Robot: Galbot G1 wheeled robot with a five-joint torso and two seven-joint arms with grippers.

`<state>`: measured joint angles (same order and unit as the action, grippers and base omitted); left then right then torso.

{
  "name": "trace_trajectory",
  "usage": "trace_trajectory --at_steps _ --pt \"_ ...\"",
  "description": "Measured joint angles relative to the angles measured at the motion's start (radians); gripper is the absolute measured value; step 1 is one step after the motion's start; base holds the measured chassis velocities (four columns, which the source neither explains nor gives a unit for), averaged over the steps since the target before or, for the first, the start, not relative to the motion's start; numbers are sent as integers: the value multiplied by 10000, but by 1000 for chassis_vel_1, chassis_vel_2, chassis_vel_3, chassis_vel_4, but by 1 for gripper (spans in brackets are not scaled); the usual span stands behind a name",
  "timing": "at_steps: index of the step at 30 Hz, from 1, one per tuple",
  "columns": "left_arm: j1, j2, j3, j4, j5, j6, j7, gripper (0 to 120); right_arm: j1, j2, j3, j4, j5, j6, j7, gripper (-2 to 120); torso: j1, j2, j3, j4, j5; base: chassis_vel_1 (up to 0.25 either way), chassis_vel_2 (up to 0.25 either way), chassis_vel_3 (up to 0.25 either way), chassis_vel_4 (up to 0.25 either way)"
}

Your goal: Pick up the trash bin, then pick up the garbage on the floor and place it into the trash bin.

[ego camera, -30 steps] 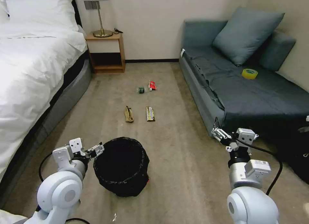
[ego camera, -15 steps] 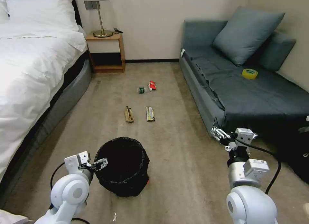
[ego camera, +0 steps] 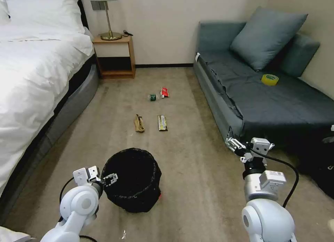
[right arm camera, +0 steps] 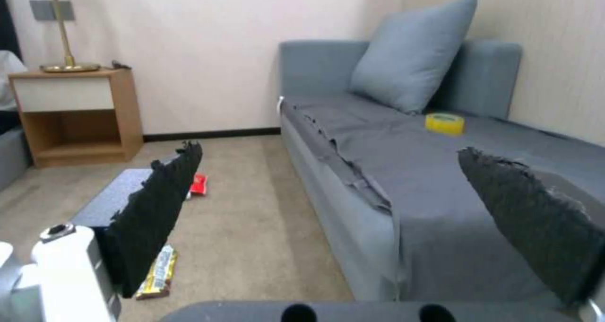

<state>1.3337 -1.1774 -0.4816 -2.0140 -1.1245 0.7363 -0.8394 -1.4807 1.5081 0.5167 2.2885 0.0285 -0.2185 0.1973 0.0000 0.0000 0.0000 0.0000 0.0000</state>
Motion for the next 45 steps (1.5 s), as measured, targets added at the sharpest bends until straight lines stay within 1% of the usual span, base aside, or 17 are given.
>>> trace_trajectory --at_steps 1,2,5,6,9,11,12,15,19,21,29,31,32,35,36,39,45 --pt "-28 -27 3 61 -42 -1 0 72 14 -1 -7 -22 -3 14 0 100 0 0 0 0 0 0 0 0 0" --pt "-28 -27 3 61 -42 -1 0 72 14 -1 -7 -22 -3 14 0 100 0 0 0 0 0 0 0 0 0" --pt "-75 -81 21 182 -91 -4 3 59 30 -6 -18 -62 -6 26 0 100 0 0 0 0 0 0 0 0 0" --pt "-75 -81 21 182 -91 -4 3 59 30 -6 -18 -62 -6 26 0 100 0 0 0 0 0 0 0 0 0" --pt "-108 -127 49 301 -104 -6 19 42 61 -29 -24 -98 -7 40 5 100 0 0 0 0 0 0 0 0 0" --pt "-109 -130 50 308 -105 -6 20 41 63 -33 -24 -102 -7 41 6 100 0 0 0 0 0 0 0 0 0" --pt "-118 -148 53 358 -118 -9 31 32 76 -61 -24 -130 -7 65 11 100 0 0 0 0 1 0 0 0 0" --pt "-127 -157 52 395 -121 -17 41 26 71 -79 -16 -165 -19 113 -42 100 0 0 -1 1 4 0 0 0 0" --pt "-138 -192 -2 441 -149 -22 63 6 38 -113 21 -276 77 644 -180 100 0 0 -1 1 4 0 0 0 0" --pt "-138 -194 -32 448 -158 -23 74 2 41 -111 89 -306 49 812 -304 100 0 0 -1 2 2 0 0 0 0" --pt "-13 -249 -249 257 -154 -10 172 2 33 -204 103 -334 301 1072 -294 100 0 0 0 -2 -6 0 0 0 0" --pt "189 -273 -471 -148 188 -6 280 2 42 -227 111 -346 369 1211 -273 100 0 0 0 -1 -3 0 0 0 0" --pt "189 -273 -471 -148 188 -6 280 2 42 -227 111 -346 369 1211 -273 100 0 0 0 -1 -3 0 0 0 0" --pt "425 -270 -830 -878 485 -6 352 2 45 -336 137 -336 547 1328 -260 100 0 0 0 -1 -1 0 0 0 0" --pt "425 -270 -830 -878 485 -6 352 2 45 -336 137 -336 547 1328 -260 100 0 0 0 -1 -1 0 0 0 0" --pt "668 -104 -1211 -1513 1101 -5 429 2 42 -536 141 -254 916 1336 -252 100 0 0 0 0 1 0 0 0 0" --pt "850 267 -1527 -1710 1217 -4 435 2 -26 -766 238 -187 1454 1397 -257 100 0 0 0 -2 -2 0 0 0 0"
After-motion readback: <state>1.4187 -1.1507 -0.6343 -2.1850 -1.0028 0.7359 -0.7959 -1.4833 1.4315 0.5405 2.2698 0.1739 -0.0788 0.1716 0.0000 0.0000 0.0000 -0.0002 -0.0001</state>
